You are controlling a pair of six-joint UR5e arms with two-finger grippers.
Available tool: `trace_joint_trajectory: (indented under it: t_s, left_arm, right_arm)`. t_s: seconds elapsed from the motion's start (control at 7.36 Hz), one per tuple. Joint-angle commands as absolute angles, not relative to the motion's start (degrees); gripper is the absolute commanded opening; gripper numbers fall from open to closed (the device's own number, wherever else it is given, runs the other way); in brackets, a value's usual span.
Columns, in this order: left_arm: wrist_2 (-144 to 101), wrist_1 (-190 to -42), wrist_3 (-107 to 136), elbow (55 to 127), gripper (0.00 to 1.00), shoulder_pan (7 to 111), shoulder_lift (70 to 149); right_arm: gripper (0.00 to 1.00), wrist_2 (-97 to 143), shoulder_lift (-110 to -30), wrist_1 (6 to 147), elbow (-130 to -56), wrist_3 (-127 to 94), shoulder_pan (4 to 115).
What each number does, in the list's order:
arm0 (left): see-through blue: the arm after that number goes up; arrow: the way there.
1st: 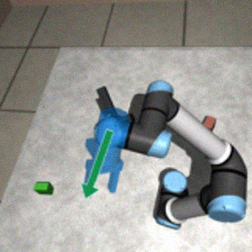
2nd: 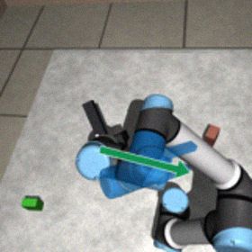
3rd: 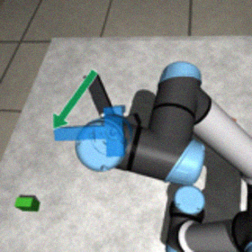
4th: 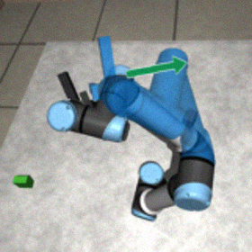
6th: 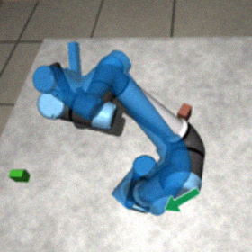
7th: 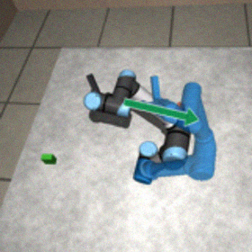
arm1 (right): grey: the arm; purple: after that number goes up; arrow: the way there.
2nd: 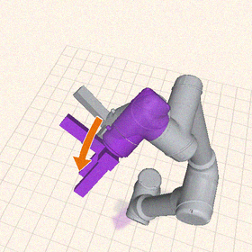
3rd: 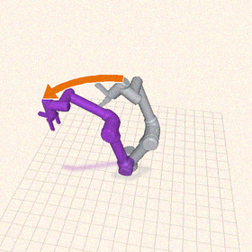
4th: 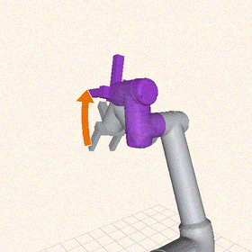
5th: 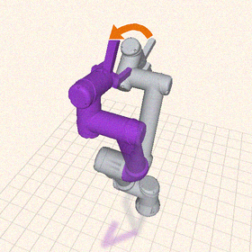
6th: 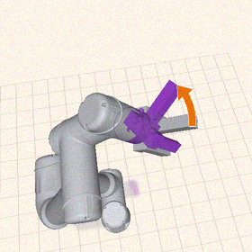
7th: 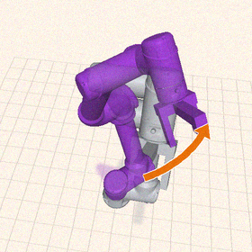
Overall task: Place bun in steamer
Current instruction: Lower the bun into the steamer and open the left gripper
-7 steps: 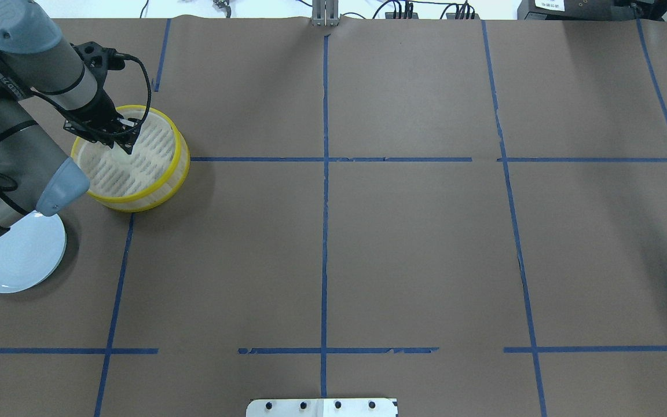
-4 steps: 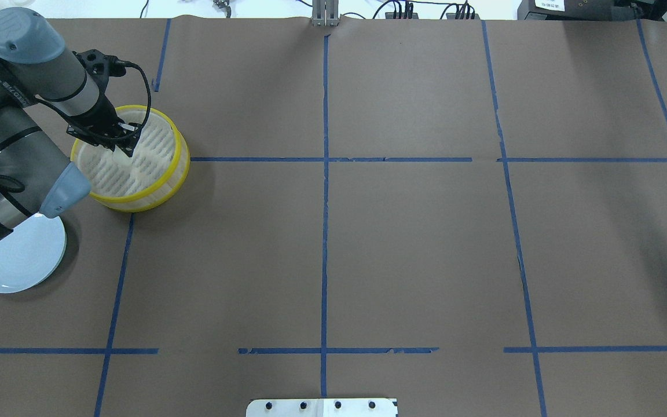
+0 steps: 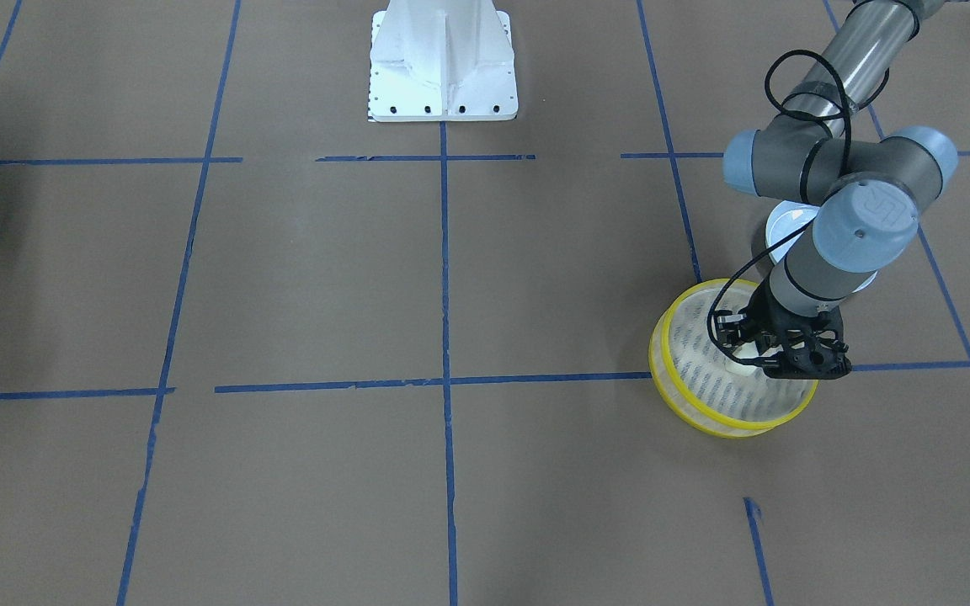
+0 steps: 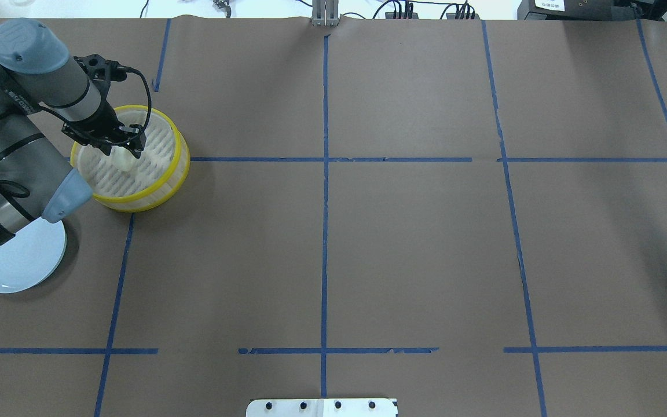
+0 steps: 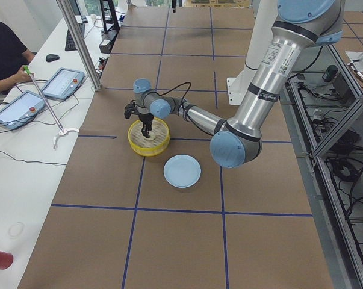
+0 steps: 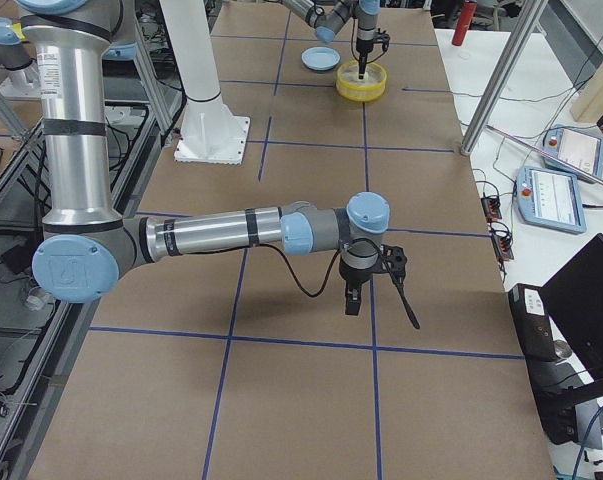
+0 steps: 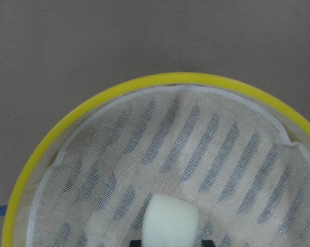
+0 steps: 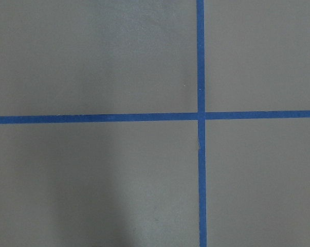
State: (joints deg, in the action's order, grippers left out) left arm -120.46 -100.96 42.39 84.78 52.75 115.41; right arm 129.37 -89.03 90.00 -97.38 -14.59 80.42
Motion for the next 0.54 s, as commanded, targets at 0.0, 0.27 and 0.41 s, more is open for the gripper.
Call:
trace_joint_trajectory:
  t_s: [0.0,0.27,0.41]
  left_arm:
    - [-120.41,-100.99,42.27,85.08,1.0,52.73,115.4]
    - [-120.24,-100.9,42.1,90.92,1.0,53.78,114.09]
    - [-120.84,-100.64,42.1,96.01,1.0,54.66,111.65]
  right_arm:
    - [1.0,129.37,-89.03,90.0,-97.38,-14.59,80.42]
    - [1.0,129.37,-89.03,90.0,-97.38,-14.59,80.42]
    - [1.0,129.37,-89.03,90.0,-97.38,-14.59,80.42]
